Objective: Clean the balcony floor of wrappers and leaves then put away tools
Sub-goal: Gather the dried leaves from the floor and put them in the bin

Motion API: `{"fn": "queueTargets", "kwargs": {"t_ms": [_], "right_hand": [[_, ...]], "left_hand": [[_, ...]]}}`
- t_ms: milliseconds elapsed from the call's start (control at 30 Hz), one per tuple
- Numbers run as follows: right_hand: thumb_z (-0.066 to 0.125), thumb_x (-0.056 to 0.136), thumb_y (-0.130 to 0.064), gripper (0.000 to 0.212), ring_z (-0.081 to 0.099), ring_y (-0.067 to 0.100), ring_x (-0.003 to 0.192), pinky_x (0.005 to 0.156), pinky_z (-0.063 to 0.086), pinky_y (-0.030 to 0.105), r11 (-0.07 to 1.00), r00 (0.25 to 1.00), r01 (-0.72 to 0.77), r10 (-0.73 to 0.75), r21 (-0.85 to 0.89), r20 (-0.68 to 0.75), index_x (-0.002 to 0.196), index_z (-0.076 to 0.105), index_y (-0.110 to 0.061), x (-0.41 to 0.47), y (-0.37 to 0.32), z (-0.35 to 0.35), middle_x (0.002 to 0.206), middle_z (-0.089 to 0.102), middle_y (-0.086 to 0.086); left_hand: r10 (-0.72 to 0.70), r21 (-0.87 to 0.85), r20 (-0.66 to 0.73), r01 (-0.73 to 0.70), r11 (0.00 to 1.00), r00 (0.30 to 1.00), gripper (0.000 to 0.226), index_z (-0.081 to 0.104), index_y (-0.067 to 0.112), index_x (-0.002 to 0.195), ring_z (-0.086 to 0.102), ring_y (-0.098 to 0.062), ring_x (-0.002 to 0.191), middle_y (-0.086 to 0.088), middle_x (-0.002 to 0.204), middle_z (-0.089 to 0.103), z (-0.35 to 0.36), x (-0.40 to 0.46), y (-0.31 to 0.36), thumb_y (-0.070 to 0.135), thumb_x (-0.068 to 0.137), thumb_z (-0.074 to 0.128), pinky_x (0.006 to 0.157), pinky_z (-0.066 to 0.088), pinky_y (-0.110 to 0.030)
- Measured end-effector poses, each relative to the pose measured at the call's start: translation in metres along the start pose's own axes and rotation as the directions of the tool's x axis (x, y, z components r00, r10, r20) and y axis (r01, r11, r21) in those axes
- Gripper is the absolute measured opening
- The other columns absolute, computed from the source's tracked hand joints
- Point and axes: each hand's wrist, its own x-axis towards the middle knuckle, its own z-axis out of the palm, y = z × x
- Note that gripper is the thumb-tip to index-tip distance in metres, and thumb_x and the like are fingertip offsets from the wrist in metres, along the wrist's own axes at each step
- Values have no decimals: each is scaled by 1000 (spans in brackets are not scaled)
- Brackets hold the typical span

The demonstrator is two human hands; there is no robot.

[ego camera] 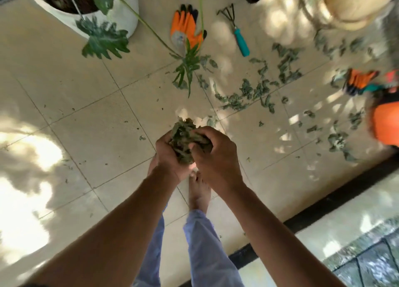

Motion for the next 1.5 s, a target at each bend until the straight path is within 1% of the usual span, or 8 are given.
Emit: {"fn": "queueTargets", "kwargs": {"t_ms": [167,367,500,567,667,900,1267,1500], "right_hand": [[66,91,-17,18,60,15,99,88,50,28,941,940,287,-312,-177,-135,109,71,-17,-11,-32,6,105,66,-1],[59,97,-14,14,61,16,100,87,51,45,898,849,426,-440,-114,-294,104,71,-16,-24,-81,-4,105,66,-6],[58,93,-7,22,62,22,105,88,52,50,877,830,478,-437,40,-346,113,65,-12,-31,-130,-9,109,65,-4],[57,91,-6,28,63,23,110,92,53,47,867,861,467,-401,173,-312,117,64,-13,-37,-158,-5,113,66,0],[56,89,-4,35,63,22,118,99,53,43,843,911,410,-366,348,-189,118,70,-18,-48,-197,9,118,69,0],[55,79,-5,36,67,30,115,103,51,56,770,948,117,-275,627,161,104,79,-13,-69,-272,109,115,74,13],[60,82,-10,44,63,44,116,112,44,57,690,790,-318,-186,650,584,118,63,14,-103,-378,404,117,67,27],[68,78,-18,40,61,40,123,114,41,57,681,645,-521,-81,515,760,117,69,-8,-132,-449,621,129,65,21]], "left_hand": [[90,-111,78,-81,991,993,52,62,12,55,62,-19,49,-5,56,59,26,-43,3,21,99,37,48,50,-19],[356,-133,82,-344,929,931,58,52,13,54,52,-15,45,-3,50,49,57,-95,16,11,101,20,45,45,-17],[498,-234,53,-474,849,865,15,62,20,74,66,-1,56,9,58,67,77,-153,32,18,87,70,51,51,-13],[479,-397,15,-434,809,878,26,67,17,65,66,-8,56,3,61,65,80,-176,50,29,86,59,52,52,-14],[455,-636,92,-299,711,886,37,69,10,74,67,-21,64,-8,74,66,71,-208,82,26,92,41,61,57,-22],[594,-812,-24,-362,458,804,39,70,5,105,71,-28,95,-13,103,71,-10,-260,170,22,90,38,78,61,-32],[737,-855,-233,-495,156,634,35,71,6,111,65,-34,113,-16,123,68,-238,-282,376,19,97,42,109,47,-46],[763,-829,-363,-560,-2,535,37,65,6,119,59,-39,118,-20,126,61,-398,-295,513,27,97,45,114,40,-54]]}}
